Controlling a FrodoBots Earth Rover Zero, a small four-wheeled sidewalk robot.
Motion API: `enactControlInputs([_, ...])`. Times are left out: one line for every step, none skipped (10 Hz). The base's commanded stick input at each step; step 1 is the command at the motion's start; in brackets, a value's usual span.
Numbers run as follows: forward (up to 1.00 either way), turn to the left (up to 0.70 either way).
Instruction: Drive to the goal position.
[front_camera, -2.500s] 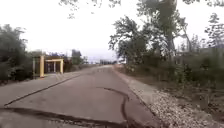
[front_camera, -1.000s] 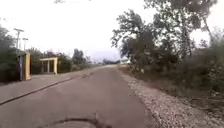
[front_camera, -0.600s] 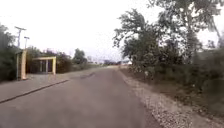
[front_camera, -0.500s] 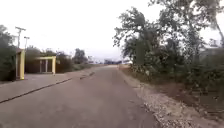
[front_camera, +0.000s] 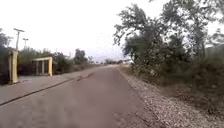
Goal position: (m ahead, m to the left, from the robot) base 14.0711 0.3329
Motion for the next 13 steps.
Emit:
enactControlInputs([1.0, 0.0])
enactControlInputs([1.0, 0.0])
enactControlInputs([1.0, 0.0])
enactControlInputs([1.0, 0.0])
enactControlInputs([1.0, 0.0])
enactControlInputs([1.0, 0.0])
enactControlInputs([1.0, 0.0])
enactControlInputs([1.0, 0.0])
enactControlInputs([1.0, 0.0])
enactControlInputs([1.0, 0.0])
enactControlInputs([1.0, 0.0])
enactControlInputs([1.0, 0.0])
enactControlInputs([1.0, 0.0])
